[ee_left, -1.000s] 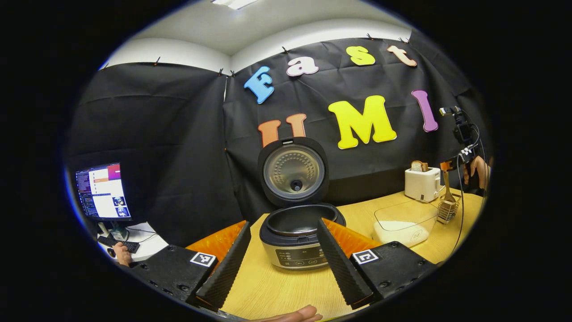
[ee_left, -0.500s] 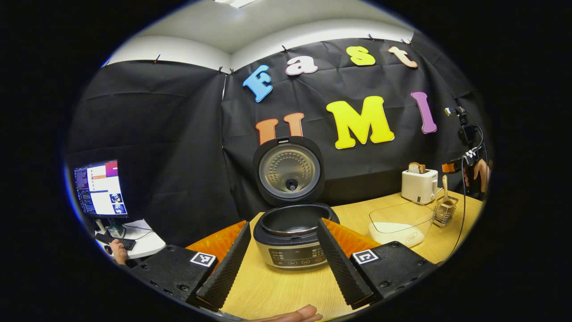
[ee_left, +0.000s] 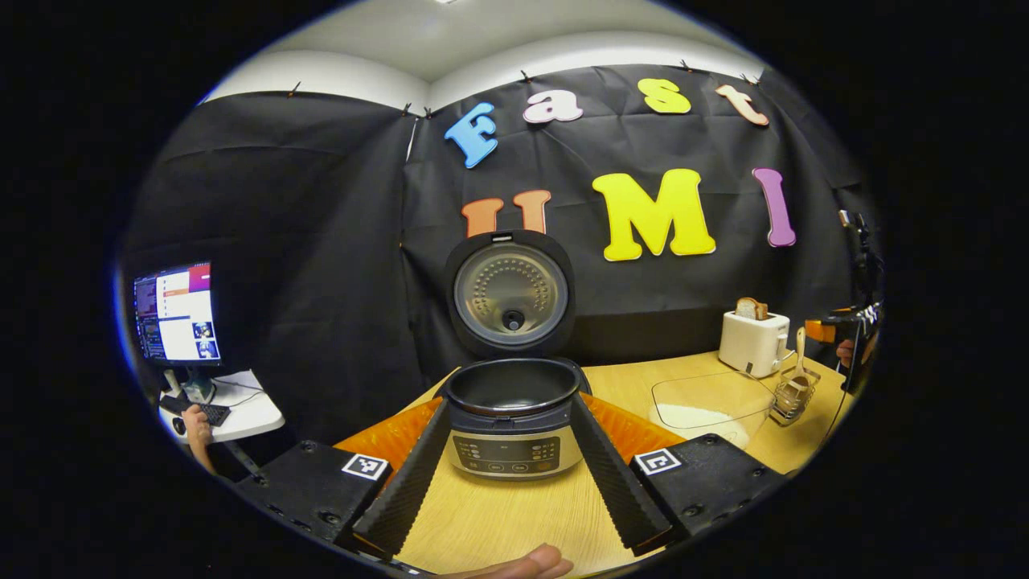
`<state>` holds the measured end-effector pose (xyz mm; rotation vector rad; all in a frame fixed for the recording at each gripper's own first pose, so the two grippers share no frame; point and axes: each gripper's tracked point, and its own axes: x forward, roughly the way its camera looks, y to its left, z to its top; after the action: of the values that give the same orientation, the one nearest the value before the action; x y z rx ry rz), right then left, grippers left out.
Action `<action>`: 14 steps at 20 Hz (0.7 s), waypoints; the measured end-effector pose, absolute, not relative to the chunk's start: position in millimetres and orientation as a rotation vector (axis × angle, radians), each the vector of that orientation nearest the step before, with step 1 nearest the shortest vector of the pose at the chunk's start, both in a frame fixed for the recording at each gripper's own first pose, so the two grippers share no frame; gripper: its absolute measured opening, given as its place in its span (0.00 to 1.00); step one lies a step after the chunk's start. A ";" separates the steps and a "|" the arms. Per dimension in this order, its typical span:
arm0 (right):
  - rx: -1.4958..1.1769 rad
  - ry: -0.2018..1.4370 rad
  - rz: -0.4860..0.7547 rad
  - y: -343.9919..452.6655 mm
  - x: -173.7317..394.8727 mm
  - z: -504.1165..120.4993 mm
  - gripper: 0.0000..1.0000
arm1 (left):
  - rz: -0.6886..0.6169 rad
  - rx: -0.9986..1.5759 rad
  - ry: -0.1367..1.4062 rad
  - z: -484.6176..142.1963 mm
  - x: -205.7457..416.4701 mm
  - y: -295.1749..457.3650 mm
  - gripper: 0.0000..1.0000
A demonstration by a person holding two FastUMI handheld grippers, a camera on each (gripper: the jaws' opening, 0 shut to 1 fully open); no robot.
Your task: Close the left gripper, press the button to open the rice cooker; take a wooden spoon from the chopstick holder with the right hand, scoop a spoonful of rice and pour it into the rice cooker, then put the wooden spoon back into the chopstick holder.
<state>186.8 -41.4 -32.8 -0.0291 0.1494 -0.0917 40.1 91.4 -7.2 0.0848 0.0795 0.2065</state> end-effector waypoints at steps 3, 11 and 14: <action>-0.043 0.127 -0.052 -33.6 173.1 -34.3 0.94 | 0.209 0.039 0.081 -1.4 56.0 92.0 0.95; -0.006 0.184 -0.068 -52.5 161.2 -51.5 0.97 | 0.260 -0.001 0.025 71.6 130.3 127.3 0.95; -0.004 0.177 -0.074 -62.9 151.5 -45.9 0.97 | 0.289 0.013 -0.004 104.5 158.4 144.4 0.95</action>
<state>151.5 -62.9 -45.9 -0.0043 0.1773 -0.0740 158.4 144.4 104.5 0.0125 -0.0042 0.2895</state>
